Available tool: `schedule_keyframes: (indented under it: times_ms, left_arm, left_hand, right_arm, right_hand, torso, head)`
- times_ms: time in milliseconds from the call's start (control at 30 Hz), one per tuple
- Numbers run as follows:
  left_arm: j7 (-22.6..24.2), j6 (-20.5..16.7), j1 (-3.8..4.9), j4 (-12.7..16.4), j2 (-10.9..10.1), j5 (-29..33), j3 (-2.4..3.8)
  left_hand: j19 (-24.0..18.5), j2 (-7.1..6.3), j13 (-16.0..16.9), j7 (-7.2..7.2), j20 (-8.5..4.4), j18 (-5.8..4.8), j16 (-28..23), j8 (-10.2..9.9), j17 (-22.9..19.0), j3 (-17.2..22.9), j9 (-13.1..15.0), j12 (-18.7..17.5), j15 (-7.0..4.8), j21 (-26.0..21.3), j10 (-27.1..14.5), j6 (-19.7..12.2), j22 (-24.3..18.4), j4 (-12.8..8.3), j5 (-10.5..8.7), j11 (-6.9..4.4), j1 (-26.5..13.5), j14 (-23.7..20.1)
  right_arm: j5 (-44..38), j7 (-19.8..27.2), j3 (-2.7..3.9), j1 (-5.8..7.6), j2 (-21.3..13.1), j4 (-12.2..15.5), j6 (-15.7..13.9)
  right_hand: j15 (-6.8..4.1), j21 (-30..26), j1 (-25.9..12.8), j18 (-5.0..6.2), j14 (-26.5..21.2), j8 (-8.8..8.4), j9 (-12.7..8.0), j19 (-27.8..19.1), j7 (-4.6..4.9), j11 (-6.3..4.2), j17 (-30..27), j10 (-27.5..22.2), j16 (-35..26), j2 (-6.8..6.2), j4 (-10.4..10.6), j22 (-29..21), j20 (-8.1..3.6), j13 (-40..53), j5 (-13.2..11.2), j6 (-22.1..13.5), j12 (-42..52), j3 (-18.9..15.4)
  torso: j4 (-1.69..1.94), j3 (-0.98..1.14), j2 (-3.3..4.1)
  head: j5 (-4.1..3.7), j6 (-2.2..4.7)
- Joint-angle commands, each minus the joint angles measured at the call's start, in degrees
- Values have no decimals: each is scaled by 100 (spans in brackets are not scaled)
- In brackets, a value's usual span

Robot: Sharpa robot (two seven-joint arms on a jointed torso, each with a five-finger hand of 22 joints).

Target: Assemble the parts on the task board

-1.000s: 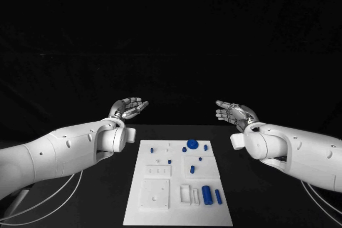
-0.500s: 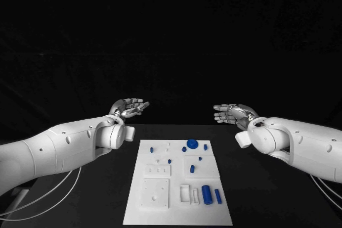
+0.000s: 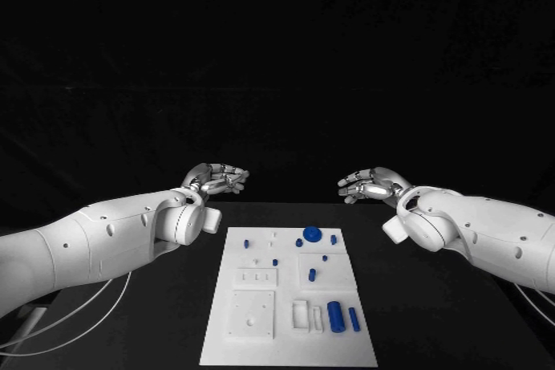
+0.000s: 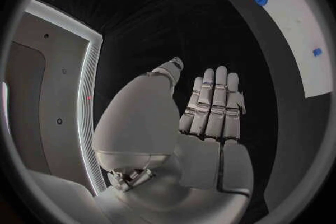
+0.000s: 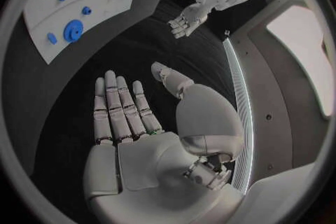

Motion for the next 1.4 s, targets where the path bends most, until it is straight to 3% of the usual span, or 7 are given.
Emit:
schedule_keyframes:
  times_ms: [33,167,367,433,500,767,1400]
  left_arm:
    - [32,392,8,142,-44,-472,4]
    - [77,381,8,336,-154,-522,5]
    - [140,437,11,684,-402,-517,15]
    - [167,539,14,821,-490,-399,25]
    - [192,562,35,994,-574,-259,29]
    - [226,596,109,1372,-762,-210,54]
    - [233,569,264,1688,-996,-210,205]
  left_hand:
    - [328,116,103,-12,-128,112,193,62,94,-118,-16,222,-174,155,533,337,122,-104,37,-219,118,397]
    - [821,232,272,-137,-349,148,621,53,352,-278,-39,431,-485,472,1065,695,138,-281,63,-458,253,964]
    - [853,336,382,-208,-460,68,777,-11,473,-303,-57,472,-530,561,1163,930,120,-437,79,-514,357,951]
    - [853,341,392,-213,-468,58,785,-17,479,-305,-58,474,-531,565,1172,951,118,-446,78,-517,352,948]
    - [851,335,399,-214,-480,42,791,-38,485,-321,-64,460,-528,570,1161,965,114,-444,73,-512,320,934]
    - [784,305,389,-171,-523,-34,761,-184,477,-335,-107,297,-494,546,990,920,92,-482,76,-425,264,836]
    - [733,278,361,-134,-523,-74,704,-301,446,-308,-127,78,-467,512,855,889,76,-531,70,-332,222,775]
  right_arm:
    - [-1723,205,2,-2,116,-131,133]
    - [-2614,120,4,-11,152,-119,90]
    - [-3411,-41,16,-11,305,-170,-54]
    - [-3525,-110,17,-11,389,-285,-38]
    - [-3824,-186,19,-11,409,-313,-72]
    - [-4855,-375,44,-10,557,-288,-150]
    - [-6058,-622,52,-26,929,-475,-401]
  right_hand:
    - [-292,211,129,262,640,88,29,658,337,-97,181,286,310,-13,-91,-81,0,16,-63,245,60,153]
    - [-702,757,115,272,1767,94,34,1963,304,-278,624,596,890,-115,-104,-126,-381,18,-10,410,61,184]
    - [-1046,1800,257,272,3166,151,64,3835,203,-562,1641,931,2321,-200,-257,183,-1186,59,77,703,69,-101]
    - [-1097,2261,276,272,3172,151,81,4310,128,-626,2272,1091,3184,-186,-237,435,-1504,70,228,860,41,-184]
    - [-1107,2521,315,272,3031,133,98,4402,102,-628,2596,1207,3651,-234,-270,430,-1612,76,328,952,4,-193]
    - [-1164,2848,501,272,2950,151,150,4475,5,-689,2693,1418,4003,-293,-275,414,-1718,94,330,1164,-33,-94]
    - [-1190,3044,653,272,2926,114,166,4537,-51,-718,2603,1605,4200,-383,-267,390,-1746,98,184,1345,-100,175]
  torso:
    - [-4,-2,6]
    - [-11,16,21]
    - [18,42,118]
    - [23,53,150]
    - [47,54,212]
    - [142,66,399]
    - [223,51,831]
  head:
    - [2,-1]
    - [-12,4]
    - [-50,50]
    - [-65,53]
    - [-98,96]
    - [-146,151]
    - [-240,237]
